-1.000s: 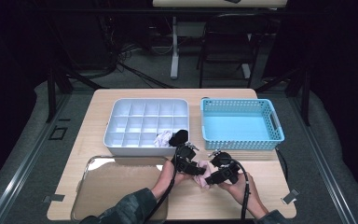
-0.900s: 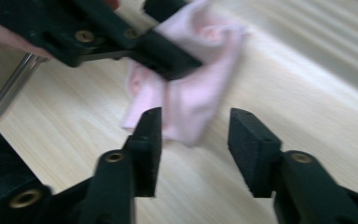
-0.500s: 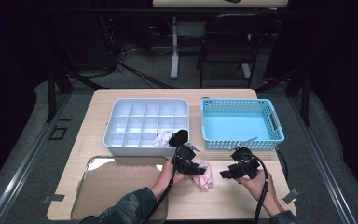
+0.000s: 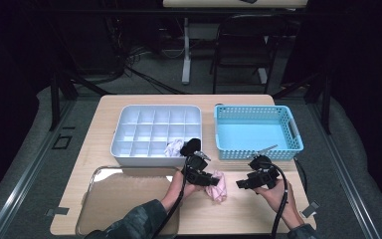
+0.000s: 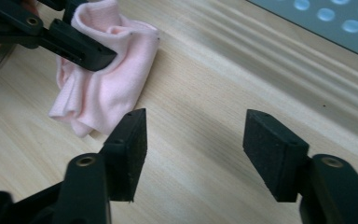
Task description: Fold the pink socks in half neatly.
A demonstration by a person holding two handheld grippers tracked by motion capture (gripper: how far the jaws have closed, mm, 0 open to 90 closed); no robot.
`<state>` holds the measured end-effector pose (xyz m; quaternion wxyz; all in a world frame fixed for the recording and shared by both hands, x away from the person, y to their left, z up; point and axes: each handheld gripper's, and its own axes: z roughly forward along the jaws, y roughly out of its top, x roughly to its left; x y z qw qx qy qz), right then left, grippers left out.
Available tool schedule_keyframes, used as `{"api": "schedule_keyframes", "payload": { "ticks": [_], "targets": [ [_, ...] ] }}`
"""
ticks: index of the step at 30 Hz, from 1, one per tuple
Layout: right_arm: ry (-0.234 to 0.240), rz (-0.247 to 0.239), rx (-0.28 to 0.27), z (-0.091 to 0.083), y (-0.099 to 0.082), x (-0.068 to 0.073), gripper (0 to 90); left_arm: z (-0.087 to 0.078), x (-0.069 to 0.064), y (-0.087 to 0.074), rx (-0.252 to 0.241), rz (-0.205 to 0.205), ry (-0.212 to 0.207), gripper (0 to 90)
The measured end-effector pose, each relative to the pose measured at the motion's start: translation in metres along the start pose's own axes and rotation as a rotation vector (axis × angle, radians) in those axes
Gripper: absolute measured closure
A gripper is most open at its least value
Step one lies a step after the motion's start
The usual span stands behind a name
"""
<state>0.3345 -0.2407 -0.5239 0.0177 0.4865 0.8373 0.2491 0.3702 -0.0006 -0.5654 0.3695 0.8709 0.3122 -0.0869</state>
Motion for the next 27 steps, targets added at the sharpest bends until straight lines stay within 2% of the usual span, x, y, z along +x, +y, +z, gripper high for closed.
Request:
{"api": "schedule_keyframes", "payload": {
  "ticks": [6,7,11,14,17,18,20,21,23,25,27],
  "targets": [
    [-0.054,-0.018,0.002,-0.003,-0.001,-0.002,28.6,-0.002,0.000,0.000,-0.019,0.003,-0.006,72.2],
    [-0.051,-0.013,-0.004,-0.002,-0.001,-0.003,27.7,-0.002,0.000,0.000,-0.025,0.004,-0.007,72.2],
    [-0.078,-0.018,0.015,-0.001,0.000,-0.006,25.2,-0.006,-0.004,0.001,-0.029,0.030,0.001,72.3],
    [-0.067,-0.002,0.007,0.002,-0.001,-0.006,21.3,-0.010,-0.007,0.001,-0.035,0.035,0.017,72.2],
    [-0.065,-0.016,0.016,0.002,-0.001,-0.005,17.5,-0.015,-0.008,0.001,-0.050,0.045,0.009,72.3],
    [-0.065,-0.016,0.016,0.002,-0.001,-0.005,17.5,-0.016,-0.009,0.001,-0.052,0.050,0.020,72.3],
    [-0.063,-0.016,0.003,0.002,0.000,-0.005,15.5,-0.022,-0.009,0.001,-0.066,0.050,-0.003,72.3],
    [-0.053,-0.009,-0.005,0.002,0.001,-0.005,15.3,-0.024,-0.010,0.002,-0.066,0.057,0.010,72.3],
    [-0.058,-0.012,-0.008,0.002,0.001,-0.005,15.0,-0.027,-0.010,0.002,-0.077,0.054,0.001,72.3],
    [-0.056,-0.016,-0.001,0.002,0.000,-0.005,14.4,-0.034,-0.013,0.001,-0.082,0.066,0.015,72.3],
    [-0.067,-0.014,-0.005,0.001,0.002,-0.006,14.2,-0.035,-0.013,0.000,-0.080,0.070,0.009,72.3]
  ]
}}
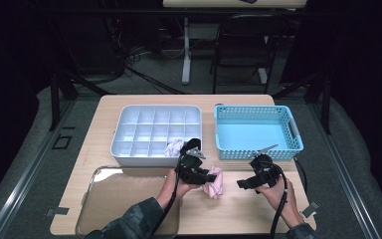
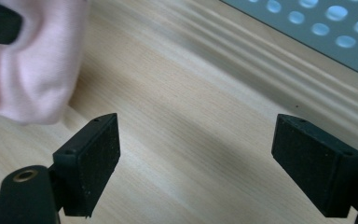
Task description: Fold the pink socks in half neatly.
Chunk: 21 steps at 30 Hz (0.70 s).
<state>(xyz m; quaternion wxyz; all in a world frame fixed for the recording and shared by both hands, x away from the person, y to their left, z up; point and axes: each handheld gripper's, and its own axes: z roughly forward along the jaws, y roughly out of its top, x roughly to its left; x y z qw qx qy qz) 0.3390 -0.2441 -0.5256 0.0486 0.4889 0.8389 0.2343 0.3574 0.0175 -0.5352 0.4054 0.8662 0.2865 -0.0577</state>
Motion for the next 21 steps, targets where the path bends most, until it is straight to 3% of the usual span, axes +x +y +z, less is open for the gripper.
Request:
{"api": "schedule_keyframes", "payload": {
  "ticks": [4,7,12,13,21],
  "targets": [
    [-0.006,-0.009,0.001,-0.002,0.000,0.000,13.8,-0.007,0.000,-0.004,0.005,0.012,0.012,72.3],
    [-0.021,0.009,-0.031,-0.005,0.001,-0.002,13.7,-0.015,0.000,-0.006,-0.003,0.010,0.032,72.3],
    [-0.016,-0.001,-0.008,-0.002,0.002,-0.002,13.6,-0.028,-0.005,-0.010,-0.027,0.018,0.034,72.2],
    [-0.020,-0.003,-0.006,-0.002,0.003,-0.001,13.6,-0.032,-0.008,-0.011,-0.029,0.041,0.065,72.2],
    [-0.020,-0.012,-0.005,-0.002,0.003,-0.002,13.8,-0.045,-0.008,-0.017,-0.047,0.048,0.086,72.3]
  ]
}}
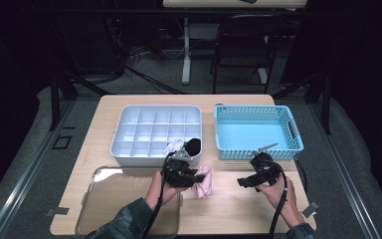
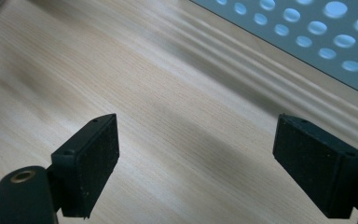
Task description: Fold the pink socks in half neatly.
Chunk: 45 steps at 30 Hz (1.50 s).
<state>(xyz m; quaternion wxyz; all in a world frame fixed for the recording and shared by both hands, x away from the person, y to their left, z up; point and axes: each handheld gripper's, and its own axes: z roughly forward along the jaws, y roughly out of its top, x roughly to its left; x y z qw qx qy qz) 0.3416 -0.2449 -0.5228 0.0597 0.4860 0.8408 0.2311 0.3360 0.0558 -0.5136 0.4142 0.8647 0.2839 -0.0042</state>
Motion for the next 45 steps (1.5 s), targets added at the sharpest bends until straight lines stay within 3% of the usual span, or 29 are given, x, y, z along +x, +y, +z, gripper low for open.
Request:
{"api": "schedule_keyframes", "payload": {
  "ticks": [6,7,8,9,10,13,16,20,24,28,31,32,36,45],
  "targets": [
    [0.000,-0.007,0.014,0.000,0.001,-0.003,13.9,-0.010,0.000,-0.006,-0.006,0.004,0.019,72.3],
    [-0.005,0.016,-0.012,0.002,0.000,-0.002,13.9,-0.016,0.000,-0.008,-0.017,0.007,0.031,72.3],
    [-0.003,0.005,0.008,0.001,0.000,-0.003,13.9,-0.016,0.000,-0.008,-0.017,0.007,0.031,72.2],
    [-0.011,0.017,-0.002,0.002,-0.001,-0.002,13.9,-0.021,0.001,-0.010,-0.022,0.013,0.056,72.3],
    [-0.022,0.001,0.009,0.000,-0.001,-0.005,13.9,-0.023,0.003,-0.011,-0.024,0.008,0.057,72.2],
    [-0.023,0.027,-0.023,-0.006,-0.003,-0.009,13.7,-0.030,0.006,-0.015,-0.032,-0.002,0.072,72.2],
    [-0.022,0.032,-0.013,-0.008,-0.005,-0.011,13.4,-0.035,0.009,-0.018,-0.038,-0.019,0.078,72.2],
    [-0.023,0.021,0.022,-0.003,-0.010,-0.013,12.2,-0.045,0.015,-0.025,-0.036,-0.028,0.107,72.2],
    [-0.026,0.024,-0.004,-0.006,-0.010,-0.012,12.4,-0.050,0.016,-0.028,-0.044,-0.034,0.123,72.2],
    [-0.029,0.036,0.007,-0.005,-0.005,-0.013,12.3,-0.058,0.020,-0.031,-0.050,-0.029,0.136,72.3],
    [-0.033,0.029,0.015,-0.003,-0.004,-0.013,12.4,-0.068,0.023,-0.032,-0.061,-0.039,0.155,72.3],
    [-0.022,0.036,-0.005,-0.001,-0.004,-0.013,12.4,-0.073,0.026,-0.034,-0.069,-0.051,0.162,72.2],
    [-0.017,0.028,0.027,0.002,-0.005,-0.014,12.2,-0.081,0.030,-0.038,-0.080,-0.076,0.172,72.2],
    [-0.033,0.036,0.007,-0.001,-0.004,-0.015,12.4,-0.101,0.036,-0.037,-0.116,-0.061,0.247,72.2]
  ]
}}
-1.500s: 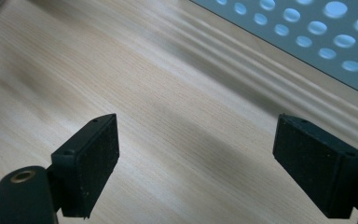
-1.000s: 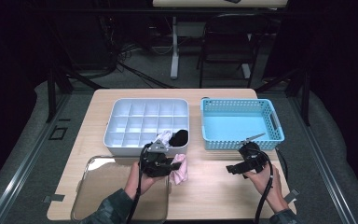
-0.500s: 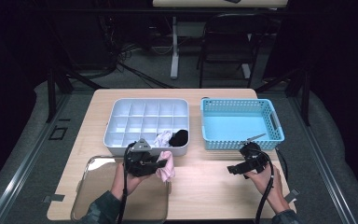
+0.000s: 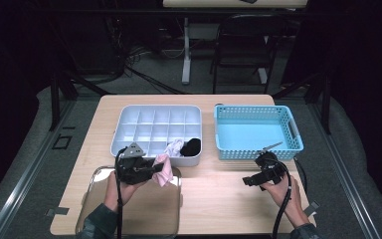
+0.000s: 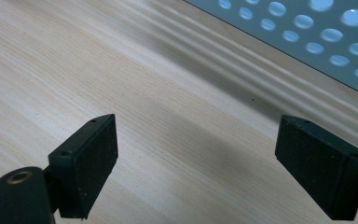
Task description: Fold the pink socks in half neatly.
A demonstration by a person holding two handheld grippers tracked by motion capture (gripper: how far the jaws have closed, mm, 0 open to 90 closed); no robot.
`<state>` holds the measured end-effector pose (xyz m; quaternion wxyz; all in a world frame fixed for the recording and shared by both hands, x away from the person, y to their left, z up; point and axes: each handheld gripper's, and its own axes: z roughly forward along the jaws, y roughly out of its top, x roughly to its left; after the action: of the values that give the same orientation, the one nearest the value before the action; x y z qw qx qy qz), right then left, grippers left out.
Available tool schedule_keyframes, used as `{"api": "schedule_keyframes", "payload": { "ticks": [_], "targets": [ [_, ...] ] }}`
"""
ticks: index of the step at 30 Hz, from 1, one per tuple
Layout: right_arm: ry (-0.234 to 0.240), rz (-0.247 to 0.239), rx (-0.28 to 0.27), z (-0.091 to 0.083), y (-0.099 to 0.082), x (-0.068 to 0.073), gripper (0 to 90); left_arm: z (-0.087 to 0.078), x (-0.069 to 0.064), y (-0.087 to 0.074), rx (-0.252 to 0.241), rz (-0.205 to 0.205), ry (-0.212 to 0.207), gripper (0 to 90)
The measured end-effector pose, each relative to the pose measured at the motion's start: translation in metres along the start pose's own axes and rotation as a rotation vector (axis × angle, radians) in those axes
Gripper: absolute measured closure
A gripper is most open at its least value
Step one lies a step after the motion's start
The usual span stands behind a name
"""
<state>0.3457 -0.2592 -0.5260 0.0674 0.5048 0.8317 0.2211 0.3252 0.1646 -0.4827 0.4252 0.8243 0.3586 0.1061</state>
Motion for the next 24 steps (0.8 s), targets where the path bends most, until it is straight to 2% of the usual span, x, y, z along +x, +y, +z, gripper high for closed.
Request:
{"api": "schedule_keyframes", "payload": {
  "ticks": [1,8,11,16,24],
  "targets": [
    [-0.014,-0.006,0.013,-0.002,0.000,-0.001,12.4,-0.002,0.001,0.001,-0.001,0.006,0.010,72.3],
    [0.006,0.005,0.016,0.002,0.001,-0.002,12.4,-0.008,0.008,0.003,-0.017,-0.007,0.055,72.3],
    [-0.010,-0.002,0.021,0.001,0.000,-0.003,12.6,-0.011,0.011,0.004,-0.025,-0.010,0.061,72.3],
    [-0.016,0.007,0.022,-0.001,-0.002,-0.003,12.7,-0.019,0.018,0.009,-0.052,-0.009,0.101,72.3],
    [-0.008,0.005,0.022,-0.001,-0.002,-0.007,12.8,-0.019,0.026,0.019,-0.067,-0.005,0.143,72.3]
  ]
}}
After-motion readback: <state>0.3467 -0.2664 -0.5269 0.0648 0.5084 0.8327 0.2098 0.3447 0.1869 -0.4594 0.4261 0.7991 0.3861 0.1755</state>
